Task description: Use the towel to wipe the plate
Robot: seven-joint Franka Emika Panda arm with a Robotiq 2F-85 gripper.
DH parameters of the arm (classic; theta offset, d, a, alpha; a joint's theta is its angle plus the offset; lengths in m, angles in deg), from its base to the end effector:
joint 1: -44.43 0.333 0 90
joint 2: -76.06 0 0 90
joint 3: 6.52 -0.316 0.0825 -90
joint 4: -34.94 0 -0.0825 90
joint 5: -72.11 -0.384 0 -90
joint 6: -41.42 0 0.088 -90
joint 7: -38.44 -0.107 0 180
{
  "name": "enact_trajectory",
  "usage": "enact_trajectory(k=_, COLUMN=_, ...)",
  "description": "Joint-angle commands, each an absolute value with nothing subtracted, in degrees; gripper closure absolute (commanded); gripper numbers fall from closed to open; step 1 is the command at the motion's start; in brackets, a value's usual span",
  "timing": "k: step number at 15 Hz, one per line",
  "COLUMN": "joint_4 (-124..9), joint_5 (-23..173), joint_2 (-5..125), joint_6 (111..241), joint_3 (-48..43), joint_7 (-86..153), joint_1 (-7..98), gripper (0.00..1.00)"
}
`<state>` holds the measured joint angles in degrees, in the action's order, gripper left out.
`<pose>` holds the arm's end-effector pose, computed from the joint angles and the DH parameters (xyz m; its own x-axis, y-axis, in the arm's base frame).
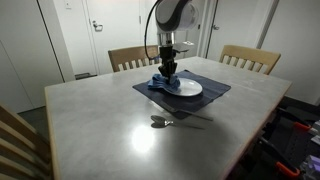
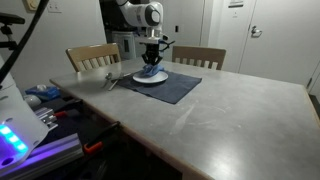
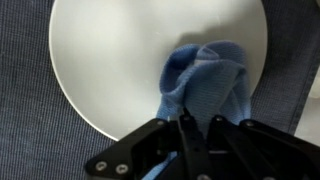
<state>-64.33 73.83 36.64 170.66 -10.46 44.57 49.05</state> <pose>0.6427 0.0928 0.1716 0.9519 0.2620 -0.1588 0.2588 -0.9651 -0.0410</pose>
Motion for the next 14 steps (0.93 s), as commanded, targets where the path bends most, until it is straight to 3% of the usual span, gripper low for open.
enact_trajectory(k=1, joint_4=-72.14, joint_5=70.21, joint_2=39.76, joint_6=178.04, joint_3=-12.82, joint_7=47.55, joint_1=45.87, gripper=0.97)
enact_trajectory(k=14, joint_4=-82.26, joint_5=77.48, joint_2=45.11, joint_6=190.64, joint_3=-6.16, joint_7=36.4, joint_1=50.32, gripper=0.97)
